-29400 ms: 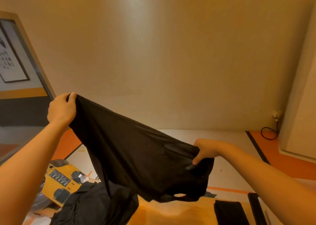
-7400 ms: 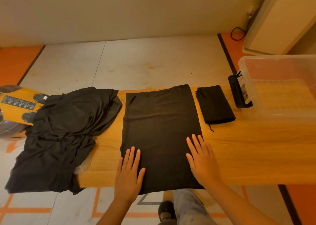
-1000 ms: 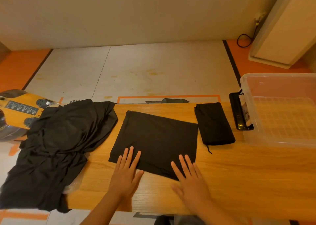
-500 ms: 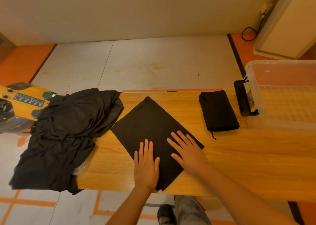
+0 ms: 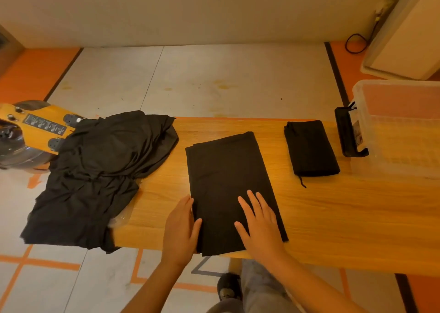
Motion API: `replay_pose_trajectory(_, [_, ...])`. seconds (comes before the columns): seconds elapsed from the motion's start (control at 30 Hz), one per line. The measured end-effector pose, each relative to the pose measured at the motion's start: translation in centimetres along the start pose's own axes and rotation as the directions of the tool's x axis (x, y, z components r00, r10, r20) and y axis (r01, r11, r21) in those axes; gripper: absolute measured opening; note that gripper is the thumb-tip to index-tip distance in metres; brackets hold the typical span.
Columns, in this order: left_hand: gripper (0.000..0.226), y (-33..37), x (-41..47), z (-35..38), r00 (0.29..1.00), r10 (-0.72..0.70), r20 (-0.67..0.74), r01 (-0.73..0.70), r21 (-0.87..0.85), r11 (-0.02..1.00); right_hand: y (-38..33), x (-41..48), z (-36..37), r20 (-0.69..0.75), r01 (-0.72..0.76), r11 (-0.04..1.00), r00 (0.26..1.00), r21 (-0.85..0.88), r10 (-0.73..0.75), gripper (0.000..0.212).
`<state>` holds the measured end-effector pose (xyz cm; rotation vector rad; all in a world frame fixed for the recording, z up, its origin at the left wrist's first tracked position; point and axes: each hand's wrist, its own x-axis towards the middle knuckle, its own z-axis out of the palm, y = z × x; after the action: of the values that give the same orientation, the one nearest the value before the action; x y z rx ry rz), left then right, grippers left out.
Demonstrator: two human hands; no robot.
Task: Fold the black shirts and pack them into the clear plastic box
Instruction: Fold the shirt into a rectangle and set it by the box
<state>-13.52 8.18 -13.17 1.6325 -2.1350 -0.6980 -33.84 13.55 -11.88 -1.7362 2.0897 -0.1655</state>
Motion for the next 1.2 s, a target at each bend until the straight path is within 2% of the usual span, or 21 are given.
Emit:
replay_pose_trajectory(0.1, [0.046, -0.1, -2.4, 0.6, 0.998, 0.027, -0.059, -0.03, -0.047, 0.998, 0.3, 0.9, -0.8, 0.058, 0.156, 0.983, 0.987, -0.092, -0.151, 0.071])
replay_pose_trajectory(0.23, [0.031, -0.7, -3.4, 0.3, 0.993, 0.112, -0.045, -0.113, -0.02, 0.993, 0.1, 0.7, -0.2, 0.213, 0.283, 0.95, 0.944, -0.132, -0.251, 0.083])
replay_pose_trajectory(0.33, [0.032, -0.7, -3.3, -0.4, 0.985, 0.175, -0.007, -0.175, 0.002, 0.985, 0.0, 0.4, 0.8, 0.25, 0.421, 0.894, 0.892, -0.151, -0.377, 0.089])
replay_pose_trajectory(0.43, [0.036, -0.7, -3.8, -1.1, 0.991, 0.134, -0.014, -0.134, -0.015, 0.991, -0.6, -0.1, 2.4, 0.274, 0.534, 0.807, 0.839, -0.253, -0.47, 0.092])
replay_pose_trajectory(0.53, [0.033, -1.4, -4.8, -0.9, 0.999, 0.031, 0.023, -0.031, -0.006, 1.0, -1.9, -0.3, 3.6, 0.231, 0.525, 0.806, 0.849, -0.272, -0.475, 0.092])
replay_pose_trajectory(0.63, [0.043, -1.9, -6.0, -0.6, 0.996, -0.04, 0.075, 0.04, 0.0, 0.999, -2.7, -0.6, 4.5, 0.17, 0.554, 0.791, 0.832, -0.259, -0.528, 0.081])
replay_pose_trajectory(0.73, [0.04, -2.3, -7.0, -0.6, 0.996, -0.013, 0.087, 0.012, 0.012, 1.0, -3.0, -0.7, 4.7, 0.105, 0.556, 0.798, 0.83, -0.233, -0.548, 0.07])
replay_pose_trajectory(0.8, [0.037, -2.7, -7.5, -0.5, 0.994, 0.039, 0.106, -0.041, 0.018, 0.999, -3.1, -0.7, 4.4, 0.074, 0.503, 0.837, 0.863, -0.215, -0.499, 0.066])
replay_pose_trajectory(0.83, [0.036, -2.8, -7.7, -0.4, 0.992, 0.057, 0.113, -0.06, 0.019, 0.998, -3.3, -0.6, 4.0, 0.018, 0.476, 0.86, 0.876, -0.184, -0.481, 0.063])
replay_pose_trajectory(0.93, [0.038, -2.9, -8.1, -0.3, 0.991, 0.065, 0.114, -0.069, 0.026, 0.997, -4.0, 0.0, 1.9, -0.136, 0.333, 0.936, 0.938, 0.114, -0.317, 0.049])
replay_pose_trajectory(1.03, [0.038, -2.9, -8.3, -0.3, 0.99, 0.092, 0.107, -0.098, 0.052, 0.994, -5.0, 0.4, 1.1, -0.263, 0.286, 0.939, 0.936, 0.189, -0.232, 0.048])
replay_pose_trajectory(1.07, [0.037, -3.0, -8.3, -0.2, 0.988, 0.112, 0.103, -0.118, 0.059, 0.991, -5.4, 0.2, 1.2, -0.251, 0.3, 0.941, 0.934, 0.158, -0.255, 0.051])
replay_pose_trajectory(1.13, [0.038, -3.3, -8.4, -0.2, 0.985, 0.142, 0.097, -0.15, 0.08, 0.985, -5.6, -0.8, 3.2, -0.142, 0.374, 0.927, 0.916, -0.033, -0.375, 0.06])
replay_pose_trajectory(1.2, [0.042, -3.6, -8.4, -0.2, 0.982, 0.155, 0.105, -0.166, 0.107, 0.98, -5.4, -1.6, 5.1, -0.015, 0.371, 0.917, 0.926, -0.148, -0.377, 0.069])
